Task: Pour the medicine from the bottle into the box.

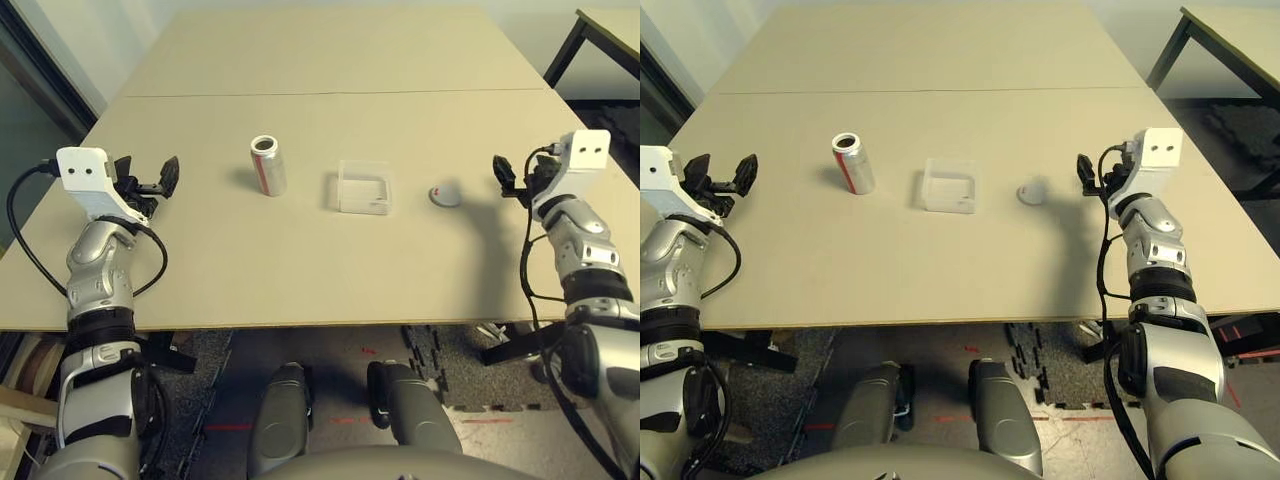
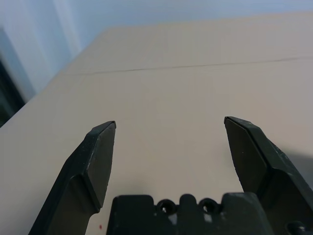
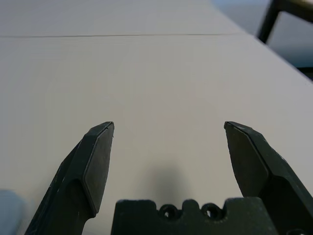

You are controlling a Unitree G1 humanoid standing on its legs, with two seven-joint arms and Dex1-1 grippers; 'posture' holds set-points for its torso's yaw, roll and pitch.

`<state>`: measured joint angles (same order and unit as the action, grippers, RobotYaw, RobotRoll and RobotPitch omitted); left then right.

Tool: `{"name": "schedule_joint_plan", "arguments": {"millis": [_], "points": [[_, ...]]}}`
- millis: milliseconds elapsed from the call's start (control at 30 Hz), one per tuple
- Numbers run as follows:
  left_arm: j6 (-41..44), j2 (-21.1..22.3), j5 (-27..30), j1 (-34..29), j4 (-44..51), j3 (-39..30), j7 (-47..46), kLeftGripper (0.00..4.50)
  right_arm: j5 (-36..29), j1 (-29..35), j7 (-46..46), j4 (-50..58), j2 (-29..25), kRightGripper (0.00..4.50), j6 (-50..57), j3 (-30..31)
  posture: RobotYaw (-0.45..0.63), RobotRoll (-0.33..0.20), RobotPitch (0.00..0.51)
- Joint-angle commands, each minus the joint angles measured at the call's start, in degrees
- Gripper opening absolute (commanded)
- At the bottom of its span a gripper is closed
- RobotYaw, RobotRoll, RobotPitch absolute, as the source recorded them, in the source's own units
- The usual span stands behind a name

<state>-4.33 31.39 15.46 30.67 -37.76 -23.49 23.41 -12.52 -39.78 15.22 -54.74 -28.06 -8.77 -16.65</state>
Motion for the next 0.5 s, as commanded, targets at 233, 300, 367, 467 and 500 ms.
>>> {"name": "schedule_joint_plan", "arguments": {"millis": [233, 300, 367, 467, 500], "points": [[-5.24, 0.56, -2.07, 3.92, -10.75, 0.36, -4.54, 4.45, 1.93, -1.32, -4.44, -5.44, 1.03, 4.5, -6.82, -0.4, -0.03, 0.0, 0.112], [-5.82, 0.57, -2.36, 4.16, -11.69, 0.56, -5.31, 4.45, 1.84, -1.43, -4.82, -5.81, 1.25, 4.5, -7.42, -0.6, -0.03, 0.0, 0.115], [-6.23, 0.63, -2.65, 4.38, -12.51, 0.56, -6.26, 4.45, 1.49, -1.56, -5.51, -6.11, 1.48, 4.5, -7.66, -1.12, -0.04, 0.0, 0.12], [-6.61, 0.88, -2.87, 4.47, -13.4, 0.57, -6.8, 4.45, 1.58, -1.97, -6.74, -6.78, 1.46, 4.5, -8.28, -1.35, -0.04, 0.0, 0.124], [-6.76, 1.0, -2.94, 4.5, -13.71, 0.62, -6.86, 4.45, 1.56, -2.08, -6.83, -6.89, 1.54, 4.5, -8.41, -1.34, -0.04, 0.0, 0.123]]}}
